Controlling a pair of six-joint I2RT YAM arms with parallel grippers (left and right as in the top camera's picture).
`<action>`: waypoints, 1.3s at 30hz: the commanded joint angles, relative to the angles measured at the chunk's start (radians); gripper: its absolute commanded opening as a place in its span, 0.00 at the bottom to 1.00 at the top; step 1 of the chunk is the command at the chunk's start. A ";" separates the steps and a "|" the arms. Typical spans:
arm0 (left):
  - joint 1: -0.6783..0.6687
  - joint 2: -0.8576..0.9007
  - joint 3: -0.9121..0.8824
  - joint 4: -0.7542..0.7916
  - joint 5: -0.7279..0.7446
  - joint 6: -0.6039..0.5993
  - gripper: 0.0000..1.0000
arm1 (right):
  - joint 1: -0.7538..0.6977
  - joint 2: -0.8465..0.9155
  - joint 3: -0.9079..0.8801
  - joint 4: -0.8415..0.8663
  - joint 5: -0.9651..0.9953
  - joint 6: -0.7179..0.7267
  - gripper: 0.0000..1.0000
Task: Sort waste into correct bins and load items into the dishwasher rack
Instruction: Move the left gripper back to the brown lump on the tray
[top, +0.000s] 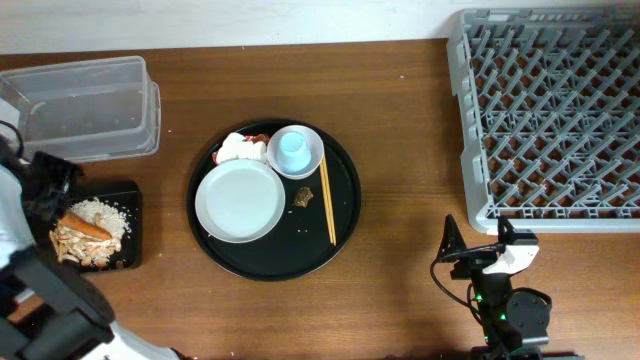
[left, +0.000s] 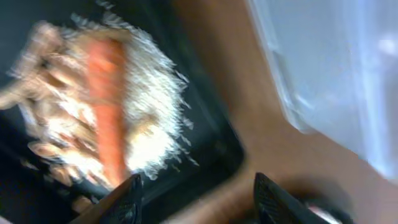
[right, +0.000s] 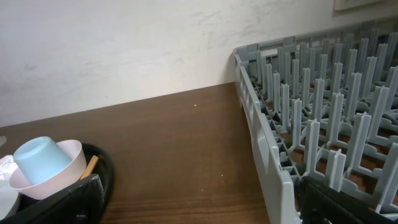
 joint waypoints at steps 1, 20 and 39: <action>-0.067 -0.115 0.021 -0.054 0.207 0.072 0.56 | 0.005 -0.008 -0.007 -0.004 0.008 -0.010 0.98; -1.027 -0.059 -0.140 0.009 -0.112 0.220 0.58 | 0.005 -0.008 -0.007 -0.004 0.008 -0.010 0.98; -1.188 0.164 -0.140 0.151 -0.320 0.286 0.53 | 0.005 -0.008 -0.007 -0.004 0.008 -0.010 0.98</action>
